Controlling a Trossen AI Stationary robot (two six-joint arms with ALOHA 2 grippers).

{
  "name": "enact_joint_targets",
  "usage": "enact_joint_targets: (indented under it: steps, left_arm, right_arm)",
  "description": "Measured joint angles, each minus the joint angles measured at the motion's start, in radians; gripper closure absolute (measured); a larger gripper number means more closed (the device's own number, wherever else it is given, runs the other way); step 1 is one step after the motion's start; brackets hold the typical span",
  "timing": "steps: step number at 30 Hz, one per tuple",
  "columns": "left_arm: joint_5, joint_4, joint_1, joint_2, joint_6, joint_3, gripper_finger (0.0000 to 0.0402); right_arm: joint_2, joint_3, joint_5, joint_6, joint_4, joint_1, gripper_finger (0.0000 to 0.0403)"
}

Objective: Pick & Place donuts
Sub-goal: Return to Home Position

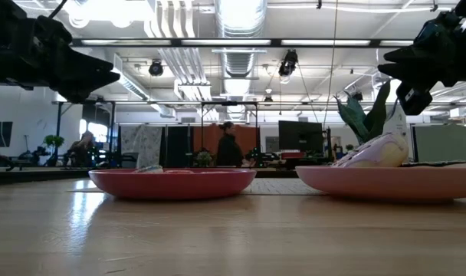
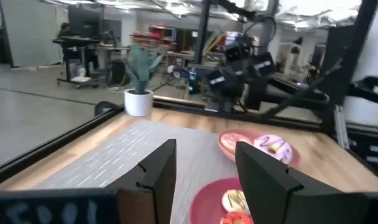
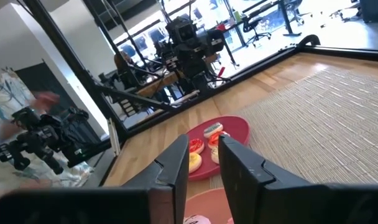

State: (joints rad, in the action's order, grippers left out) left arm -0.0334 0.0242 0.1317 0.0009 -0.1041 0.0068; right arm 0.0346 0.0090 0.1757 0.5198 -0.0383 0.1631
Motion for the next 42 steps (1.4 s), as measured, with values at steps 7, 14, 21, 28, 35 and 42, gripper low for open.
enact_joint_targets:
  steps: [7,14,21,28,35,42]
  left_arm:
    - [-0.012,0.002,0.000,0.040,-0.029,0.003,0.0262]
    - [-0.014,0.002,0.000,0.042,-0.030,0.003,0.0262]
    - [-0.015,0.003,0.000,0.042,-0.030,0.003,0.0262]
    - [-0.018,0.003,0.000,0.042,-0.031,0.003,0.0262]
    - [-0.018,0.003,0.000,0.043,-0.031,0.004,0.0262]
    - [-0.018,0.004,0.000,0.043,-0.031,0.004,0.0262]
  right_arm:
    - [0.001,0.000,0.000,0.000,0.000,0.000,0.0319]
    - [0.001,0.000,0.000,0.000,0.000,0.000,0.0330]
    - [0.002,0.000,0.000,0.000,0.000,0.000,0.0334]
    - [0.002,0.000,0.000,0.000,0.000,0.000,0.0328]
    - [0.002,0.000,0.000,0.000,0.000,0.000,0.0321]
    - [-0.035,0.001,0.001,-0.001,-0.001,-0.030,0.0326]
